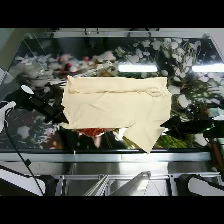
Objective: Fold the shirts.
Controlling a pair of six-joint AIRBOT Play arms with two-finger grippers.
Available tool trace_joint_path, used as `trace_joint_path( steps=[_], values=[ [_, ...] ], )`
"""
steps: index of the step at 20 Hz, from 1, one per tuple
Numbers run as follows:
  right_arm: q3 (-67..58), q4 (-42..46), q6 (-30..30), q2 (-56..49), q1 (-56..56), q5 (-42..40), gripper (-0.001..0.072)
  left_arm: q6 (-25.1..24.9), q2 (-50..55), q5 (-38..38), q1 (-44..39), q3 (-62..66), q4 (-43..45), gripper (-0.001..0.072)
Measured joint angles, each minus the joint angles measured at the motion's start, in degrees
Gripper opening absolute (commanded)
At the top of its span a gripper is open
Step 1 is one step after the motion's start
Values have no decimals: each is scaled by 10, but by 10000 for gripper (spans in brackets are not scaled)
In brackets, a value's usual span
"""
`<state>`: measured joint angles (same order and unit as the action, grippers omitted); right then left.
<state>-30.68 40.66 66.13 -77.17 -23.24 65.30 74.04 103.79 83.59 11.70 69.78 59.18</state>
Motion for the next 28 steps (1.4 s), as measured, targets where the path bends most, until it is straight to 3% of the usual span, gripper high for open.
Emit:
trace_joint_path(
  steps=[1,2,7,17,22,28],
  values=[
    [2,-5,-1,-3,17,-7,186,-4,5,-10,-6,12,-11,25],
    [4,-5,-6,-7,32,-21,24,-6,8,-16,-10,21,-14,26],
    [2,-55,-44,12,57,-16,18,-16,-18,-32,14,38,-13,25],
    [-38,-70,-38,205,-135,123,18,-52,-230,37,133,-69,-40,26],
    [-65,-155,-97,163,-79,43,19,-60,-232,-25,123,-23,-75,25],
    [-185,-240,-173,-23,37,-88,20,-59,-59,-53,44,182,-100,21]
  ],
)
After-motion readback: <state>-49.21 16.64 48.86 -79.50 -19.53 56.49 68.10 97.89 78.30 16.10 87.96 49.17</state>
